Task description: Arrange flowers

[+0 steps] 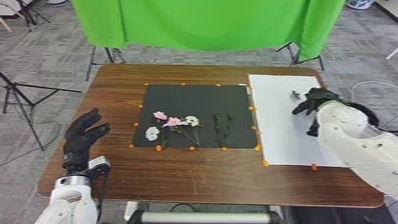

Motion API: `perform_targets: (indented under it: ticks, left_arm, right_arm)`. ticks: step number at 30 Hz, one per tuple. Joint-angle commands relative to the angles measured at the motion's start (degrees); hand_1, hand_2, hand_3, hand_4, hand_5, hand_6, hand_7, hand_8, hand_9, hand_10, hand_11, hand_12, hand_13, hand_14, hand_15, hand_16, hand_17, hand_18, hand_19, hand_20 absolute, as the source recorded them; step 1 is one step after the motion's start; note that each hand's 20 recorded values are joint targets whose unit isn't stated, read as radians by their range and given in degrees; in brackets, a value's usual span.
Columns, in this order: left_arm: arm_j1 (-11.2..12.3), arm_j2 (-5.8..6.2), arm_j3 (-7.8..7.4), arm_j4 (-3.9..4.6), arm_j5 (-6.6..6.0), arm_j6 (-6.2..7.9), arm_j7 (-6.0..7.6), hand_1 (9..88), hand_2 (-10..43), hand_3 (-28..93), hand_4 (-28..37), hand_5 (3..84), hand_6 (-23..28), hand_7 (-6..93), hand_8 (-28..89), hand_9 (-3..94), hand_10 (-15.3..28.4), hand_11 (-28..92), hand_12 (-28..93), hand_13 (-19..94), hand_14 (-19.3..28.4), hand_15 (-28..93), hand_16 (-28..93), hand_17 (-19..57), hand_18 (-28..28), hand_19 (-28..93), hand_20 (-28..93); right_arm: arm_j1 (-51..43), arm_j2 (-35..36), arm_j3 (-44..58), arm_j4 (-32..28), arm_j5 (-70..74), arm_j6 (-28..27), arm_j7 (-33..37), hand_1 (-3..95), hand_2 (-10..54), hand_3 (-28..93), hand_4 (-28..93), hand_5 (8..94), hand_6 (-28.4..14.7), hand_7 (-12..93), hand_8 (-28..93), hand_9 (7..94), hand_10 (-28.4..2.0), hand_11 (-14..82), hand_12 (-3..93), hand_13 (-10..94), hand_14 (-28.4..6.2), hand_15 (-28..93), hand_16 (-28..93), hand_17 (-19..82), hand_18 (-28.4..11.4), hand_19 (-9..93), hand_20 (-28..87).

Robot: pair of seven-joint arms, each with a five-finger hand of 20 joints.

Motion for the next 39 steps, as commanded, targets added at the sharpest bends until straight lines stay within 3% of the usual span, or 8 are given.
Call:
perform_targets:
  ticks: [1, 7, 12, 16, 20, 29, 34, 39]
  left_arm:
    - [0.4, -0.61, -0.03, 0.07, -0.08, -0.62, -0.36, 57.0, -4.8, 68, -8.1, 39.5, -1.8, 26.9, -14, 35.1, 10.2, 26, 10, 42, 13.9, 30, -3, 25.9, 13.4, 26, 35]
    - [0.5, -0.65, -0.10, 0.02, -0.24, -0.48, -0.31, 56.0, -5.0, 68, -8.1, 39.8, -1.6, 26.5, -13, 35.2, 10.1, 25, 10, 42, 14.0, 30, -3, 25.2, 13.5, 26, 35]
    - [0.6, -0.49, -0.29, -0.12, -0.17, -0.36, -0.56, 55.4, -5.3, 69, -7.9, 40.0, -1.4, 26.1, -13, 35.2, 10.1, 25, 10, 42, 14.0, 30, -3, 24.7, 13.4, 26, 34]
    - [0.7, -0.19, -0.28, -0.16, -0.41, -0.17, -0.47, 55.0, -5.5, 69, -7.8, 40.0, -1.6, 26.0, -13, 35.3, 10.1, 25, 10, 42, 14.1, 30, -4, 24.3, 13.4, 26, 33]
    - [0.4, -0.32, -0.06, 0.00, -0.33, -0.73, -0.52, 54.5, -5.9, 69, -7.8, 39.9, -1.6, 26.0, -13, 35.3, 10.0, 25, 10, 41, 14.1, 30, -4, 24.0, 13.4, 26, 32]
    - [-0.6, -0.47, 0.83, 0.27, -0.04, -0.69, -0.63, 52.7, -6.4, 70, -8.1, 40.1, -1.6, 25.4, -13, 35.4, 10.0, 25, 10, 41, 14.1, 31, -3, 23.7, 13.3, 25, 31]
    - [-0.8, -0.81, 0.63, 0.39, 0.32, -1.08, -0.96, 52.4, -6.6, 70, -8.5, 40.1, -1.6, 25.3, -13, 35.6, 10.1, 25, 10, 41, 14.1, 31, -3, 23.2, 13.4, 26, 31]
    - [0.0, -0.67, 0.17, 0.08, 0.14, -0.55, -1.00, 52.0, -6.8, 70, -8.6, 40.1, -1.7, 25.3, -13, 36.0, 10.1, 25, 10, 41, 14.1, 31, -3, 22.8, 13.5, 27, 30]
  right_arm:
    - [-1.0, -0.2, -3.0, 0.9, -1.4, 6.7, -1.7, 49.8, 1.6, 55, -19, 65.6, -0.1, 17, 3, 75.7, -14.5, 17.8, 21.3, 86, -6.0, 62, 29, 58, -16.8, 93, 51]
    - [-0.5, 0.6, -2.7, -0.8, -1.9, 6.2, -2.2, 57.9, 6.0, 48, -20, 72.9, -0.2, 17, 6, 81.2, -13.6, 19.0, 21.5, 88, -5.1, 61, 29, 59, -16.2, 93, 52]
    - [-1.7, 1.9, 1.4, -7.2, -2.6, 7.3, -3.1, 58.9, 5.7, 49, -21, 73.7, -0.8, 17, 7, 81.2, -13.7, 18.9, 21.6, 88, -5.0, 61, 30, 59, -16.1, 93, 52]
    - [0.1, 2.6, 1.5, -13.4, -2.9, 10.0, -8.1, 58.7, 5.6, 50, -21, 73.7, -0.8, 16, 7, 80.8, -13.7, 18.7, 21.7, 88, -4.8, 61, 30, 59, -16.1, 93, 52]
    - [6.2, 1.7, -4.9, -16.5, -1.1, 7.8, -12.6, 57.3, 5.4, 51, -20, 73.6, -0.6, 16, 7, 80.1, -13.5, 18.5, 21.9, 87, -4.6, 61, 30, 59, -15.6, 93, 53]
    - [23.8, -7.0, -27.7, -11.5, -2.4, 2.9, -17.6, 55.6, 5.3, 51, -20, 73.7, 0.5, 16, 7, 78.2, -13.1, 17.7, 21.8, 87, -4.8, 62, 31, 59, -15.5, 93, 53]
    - [24.9, -9.6, -30.7, -9.0, -2.2, 0.5, -17.7, 55.1, 5.5, 51, -20, 73.1, 1.0, 16, 6, 76.4, -13.0, 16.6, 21.3, 87, -4.9, 62, 31, 59, -15.5, 93, 53]
    - [24.3, -10.3, -30.6, -8.0, -1.9, -0.2, -17.4, 53.5, 5.3, 52, -19, 72.5, 2.0, 17, 5, 75.4, -13.1, 15.3, 20.5, 86, -5.1, 62, 31, 58, -15.7, 93, 53]
